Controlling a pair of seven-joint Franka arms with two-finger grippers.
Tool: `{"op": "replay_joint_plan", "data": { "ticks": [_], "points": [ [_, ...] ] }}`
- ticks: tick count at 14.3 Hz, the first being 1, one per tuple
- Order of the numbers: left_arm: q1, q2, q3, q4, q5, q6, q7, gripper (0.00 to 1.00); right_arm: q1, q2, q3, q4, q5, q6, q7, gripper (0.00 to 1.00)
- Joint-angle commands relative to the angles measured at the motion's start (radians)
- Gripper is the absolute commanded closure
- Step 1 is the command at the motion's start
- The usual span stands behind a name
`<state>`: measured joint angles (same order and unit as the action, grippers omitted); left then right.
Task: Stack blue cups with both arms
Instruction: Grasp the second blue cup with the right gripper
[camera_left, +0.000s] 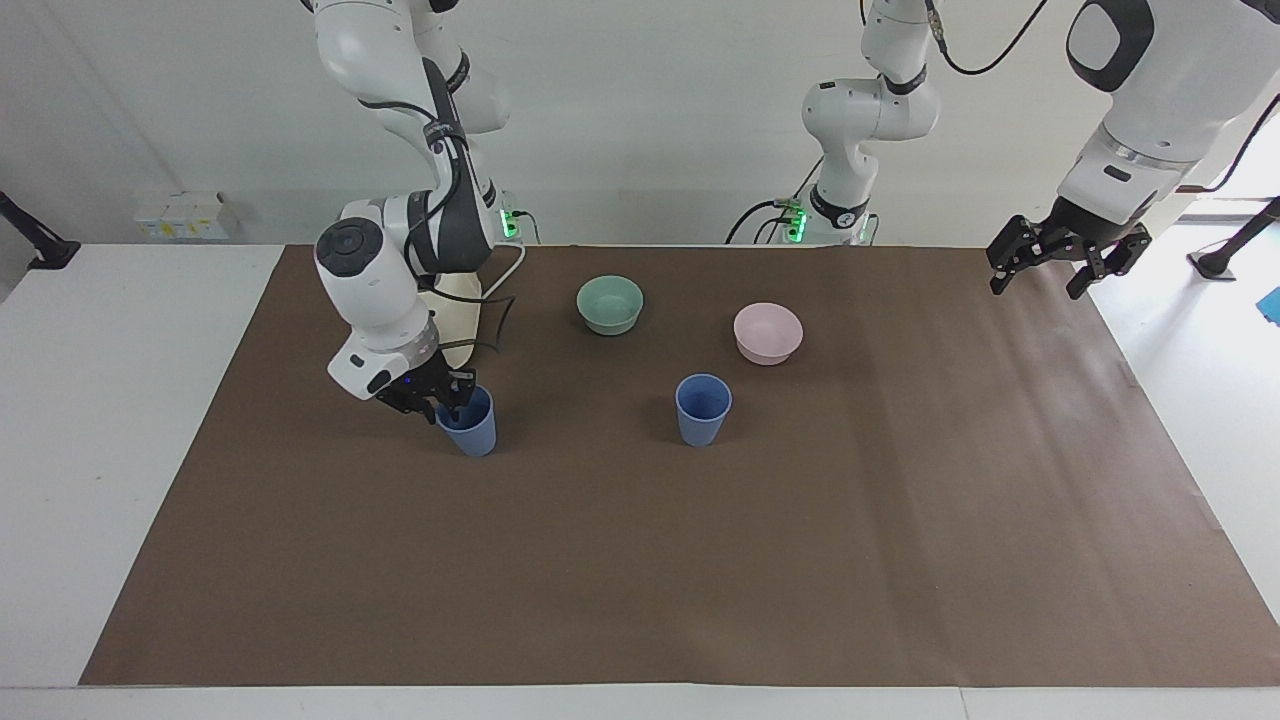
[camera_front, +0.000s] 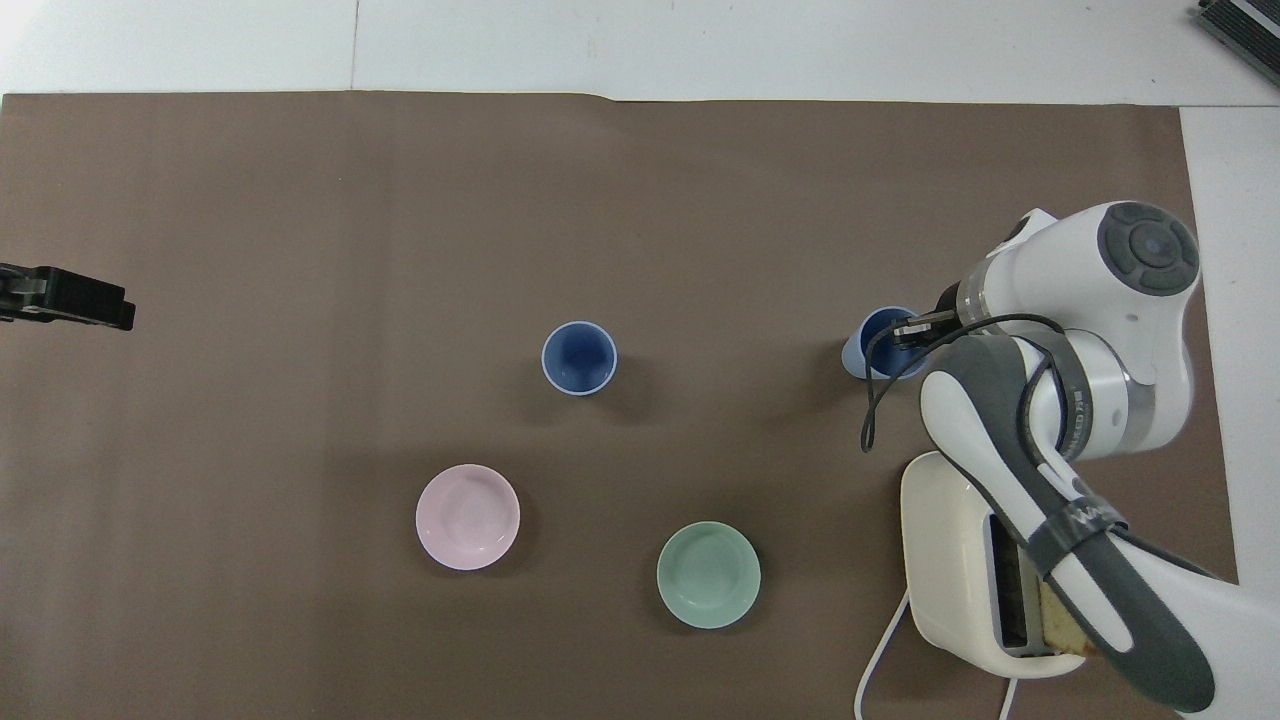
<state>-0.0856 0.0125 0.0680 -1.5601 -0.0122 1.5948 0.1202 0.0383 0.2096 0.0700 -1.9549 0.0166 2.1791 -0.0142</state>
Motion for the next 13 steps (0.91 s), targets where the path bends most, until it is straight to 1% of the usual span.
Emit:
{"op": "replay_joint_plan", "data": {
  "ticks": [1,4,6,9,11,13],
  "points": [
    [0.015,-0.011,-0.013,0.008,0.014,-0.030,0.012,0.00,0.003,-0.006,0.001,-0.002,0.013,0.007,0.008,1.00],
    [0.015,-0.011,-0.013,0.009,0.014,-0.024,0.010,0.00,0.020,0.002,0.001,0.033,0.013,-0.027,0.029,1.00],
    [0.015,-0.011,-0.013,0.009,0.014,-0.024,0.010,0.00,0.034,0.001,0.002,0.069,0.013,-0.068,0.100,1.00],
    [0.017,-0.011,-0.013,0.009,0.014,-0.024,0.010,0.00,0.090,0.001,0.001,0.163,-0.007,-0.160,0.198,1.00],
    [0.015,-0.011,-0.013,0.009,0.014,-0.024,0.009,0.00,0.127,0.001,0.002,0.253,-0.007,-0.241,0.255,1.00],
    [0.015,-0.011,-0.013,0.009,0.014,-0.024,0.009,0.00,0.193,0.002,0.001,0.327,-0.010,-0.294,0.368,1.00]
  ]
}}
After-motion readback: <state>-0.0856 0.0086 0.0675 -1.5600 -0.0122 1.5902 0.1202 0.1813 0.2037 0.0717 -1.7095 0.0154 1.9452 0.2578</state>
